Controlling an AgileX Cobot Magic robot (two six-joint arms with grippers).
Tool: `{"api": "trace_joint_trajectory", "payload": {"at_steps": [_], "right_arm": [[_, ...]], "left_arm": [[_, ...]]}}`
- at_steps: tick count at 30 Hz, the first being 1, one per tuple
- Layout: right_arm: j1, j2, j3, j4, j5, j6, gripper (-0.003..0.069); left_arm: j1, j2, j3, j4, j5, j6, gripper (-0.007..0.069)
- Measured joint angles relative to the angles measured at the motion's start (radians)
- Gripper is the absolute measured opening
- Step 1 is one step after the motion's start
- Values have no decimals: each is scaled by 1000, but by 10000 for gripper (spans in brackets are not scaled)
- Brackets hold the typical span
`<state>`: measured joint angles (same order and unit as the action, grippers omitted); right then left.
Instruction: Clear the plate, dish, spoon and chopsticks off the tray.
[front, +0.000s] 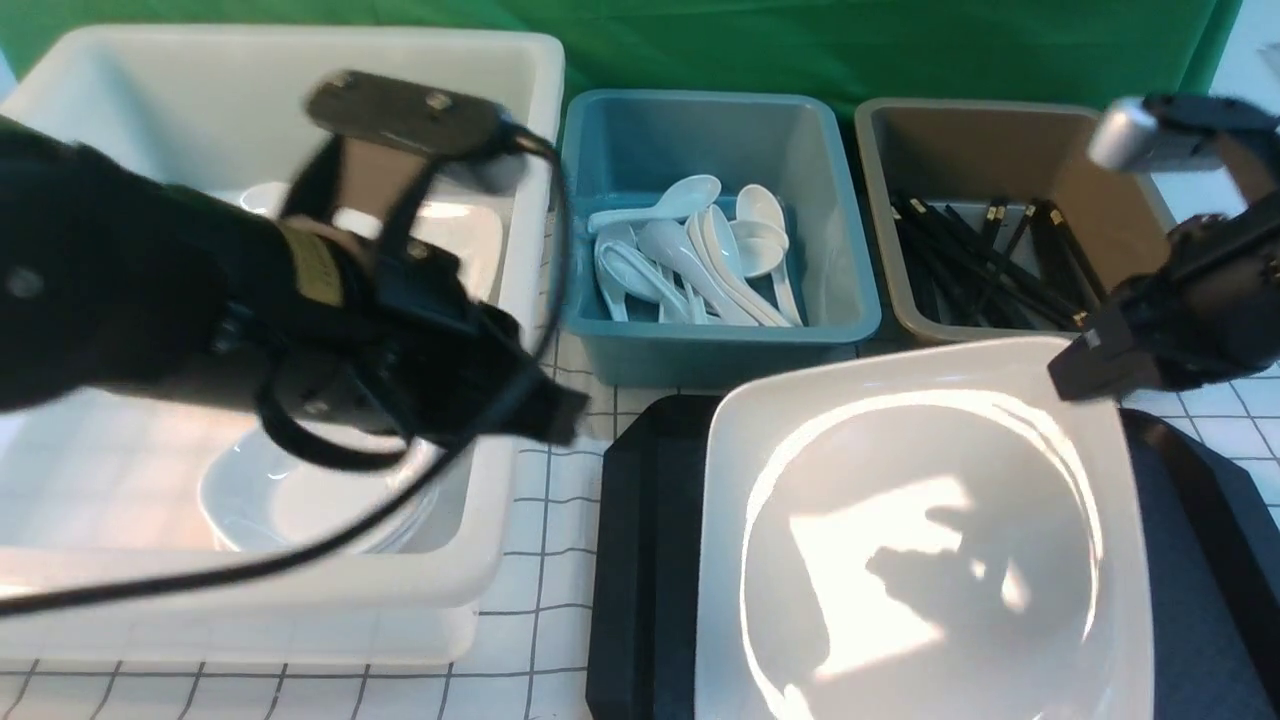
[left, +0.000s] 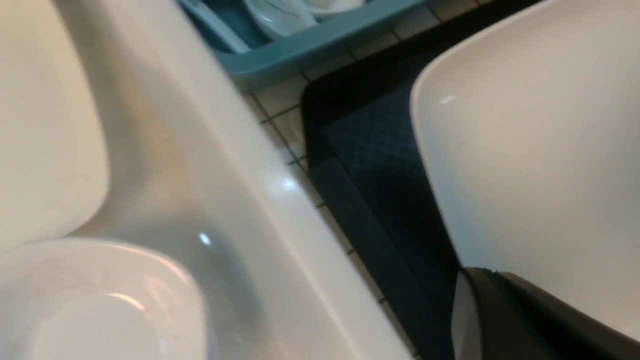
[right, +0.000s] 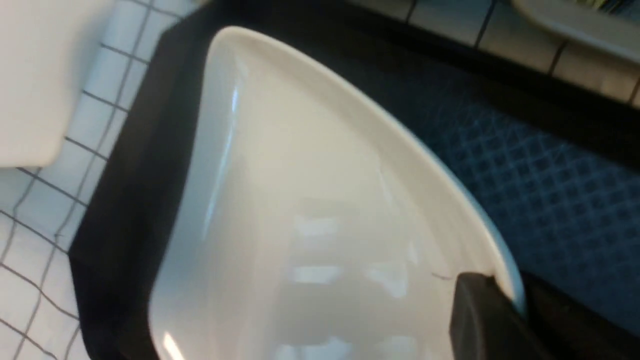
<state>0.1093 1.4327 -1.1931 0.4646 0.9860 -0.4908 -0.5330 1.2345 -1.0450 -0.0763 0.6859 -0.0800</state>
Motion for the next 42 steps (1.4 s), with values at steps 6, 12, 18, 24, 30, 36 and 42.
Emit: {"api": "trace_joint_trajectory", "payload": {"at_steps": [6,12,18,24,30,36,42], "right_arm": [[1,-56,-92,55,16,-7,40],[55,-4,-329,70,2,24,40],[168,159,-608,77,-76,64,40],[253,374,-859,97,-151,133,40],[388,658,-1148,154,-293,150,40],[477,815,-1227,168,-430,145,40],[523,917,-1227,161,-554,129,40]], "left_arm": [[191,-63,-5,0,17,1,-1],[343,-106,-26,0,36,7,-1],[486,-119,-27,-1,52,10,-1],[563,-120,-27,-27,52,20,-1],[576,-120,-27,-28,52,20,-1],[579,-120,-27,-31,60,21,-1],[579,-120,-27,-31,23,42,0]]}}
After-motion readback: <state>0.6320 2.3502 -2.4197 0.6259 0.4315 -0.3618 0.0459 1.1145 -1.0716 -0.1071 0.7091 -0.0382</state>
